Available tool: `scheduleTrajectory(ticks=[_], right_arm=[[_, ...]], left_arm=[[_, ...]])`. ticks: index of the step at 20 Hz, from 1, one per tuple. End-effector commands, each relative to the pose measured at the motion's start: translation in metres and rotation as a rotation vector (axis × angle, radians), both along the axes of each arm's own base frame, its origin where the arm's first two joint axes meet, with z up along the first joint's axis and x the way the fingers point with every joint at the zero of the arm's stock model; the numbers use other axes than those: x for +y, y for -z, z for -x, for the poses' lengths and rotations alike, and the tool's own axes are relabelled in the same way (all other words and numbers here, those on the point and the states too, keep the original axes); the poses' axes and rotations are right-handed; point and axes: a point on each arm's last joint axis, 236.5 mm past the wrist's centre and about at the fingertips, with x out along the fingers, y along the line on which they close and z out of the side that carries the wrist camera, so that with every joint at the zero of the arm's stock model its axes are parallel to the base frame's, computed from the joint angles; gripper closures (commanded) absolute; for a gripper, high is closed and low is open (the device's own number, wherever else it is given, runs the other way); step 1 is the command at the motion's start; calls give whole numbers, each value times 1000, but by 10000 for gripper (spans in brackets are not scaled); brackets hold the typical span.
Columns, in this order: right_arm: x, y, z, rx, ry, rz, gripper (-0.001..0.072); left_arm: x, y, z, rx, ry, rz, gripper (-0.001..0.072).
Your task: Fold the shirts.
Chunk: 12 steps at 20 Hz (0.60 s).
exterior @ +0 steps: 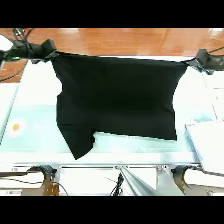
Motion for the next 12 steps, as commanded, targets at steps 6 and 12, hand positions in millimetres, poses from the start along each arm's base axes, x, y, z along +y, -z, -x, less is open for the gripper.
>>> scheduleTrajectory(ticks=[6,12], right_arm=[[21,58,-33,107,-48,-105,691],[5,61,17,241,-148,-161,690]], left_arm=[[-24,92,14,280,68,120,682],[-3,94,57,410,213,112,681]])
